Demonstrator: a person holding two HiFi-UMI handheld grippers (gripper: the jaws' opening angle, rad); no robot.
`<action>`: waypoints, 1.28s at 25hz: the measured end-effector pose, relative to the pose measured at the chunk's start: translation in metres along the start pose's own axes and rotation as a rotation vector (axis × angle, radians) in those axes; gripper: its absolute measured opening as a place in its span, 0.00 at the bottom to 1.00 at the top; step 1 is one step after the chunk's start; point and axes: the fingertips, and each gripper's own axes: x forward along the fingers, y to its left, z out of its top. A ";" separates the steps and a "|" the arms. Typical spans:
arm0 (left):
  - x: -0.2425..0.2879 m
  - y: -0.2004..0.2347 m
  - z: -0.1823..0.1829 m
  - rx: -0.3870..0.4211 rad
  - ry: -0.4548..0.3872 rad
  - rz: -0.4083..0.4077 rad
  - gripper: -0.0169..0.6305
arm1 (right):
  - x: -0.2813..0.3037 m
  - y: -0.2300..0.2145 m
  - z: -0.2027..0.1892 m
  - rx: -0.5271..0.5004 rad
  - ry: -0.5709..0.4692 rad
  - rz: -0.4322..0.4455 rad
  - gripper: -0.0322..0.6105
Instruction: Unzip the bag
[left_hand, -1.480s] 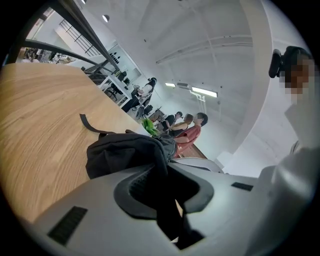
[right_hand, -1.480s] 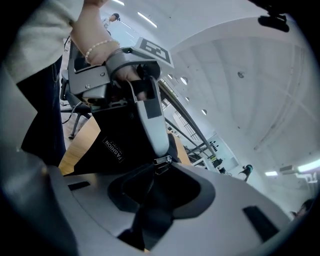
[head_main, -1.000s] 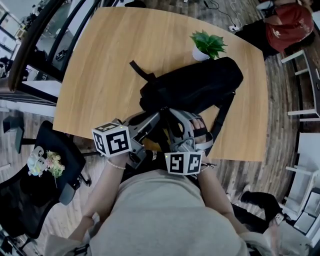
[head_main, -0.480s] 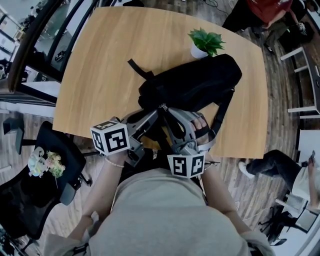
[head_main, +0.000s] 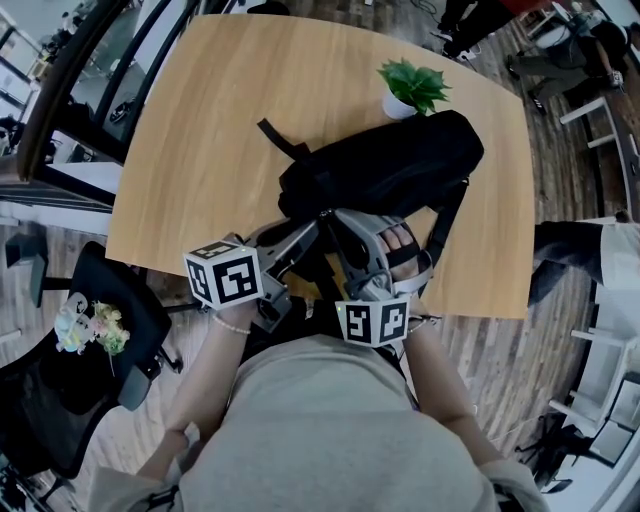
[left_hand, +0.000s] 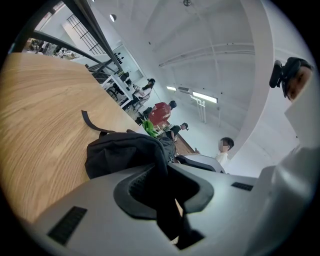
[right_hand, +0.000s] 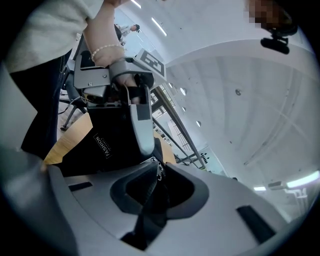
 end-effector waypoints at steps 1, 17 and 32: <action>0.000 0.000 0.000 0.005 0.000 0.002 0.14 | -0.001 -0.001 0.000 0.003 0.003 -0.002 0.13; -0.005 0.004 0.005 0.129 0.018 0.020 0.14 | -0.002 -0.007 -0.009 1.006 0.047 0.287 0.07; -0.005 0.005 0.014 0.141 -0.034 0.077 0.15 | -0.009 -0.036 -0.050 1.138 0.014 0.219 0.07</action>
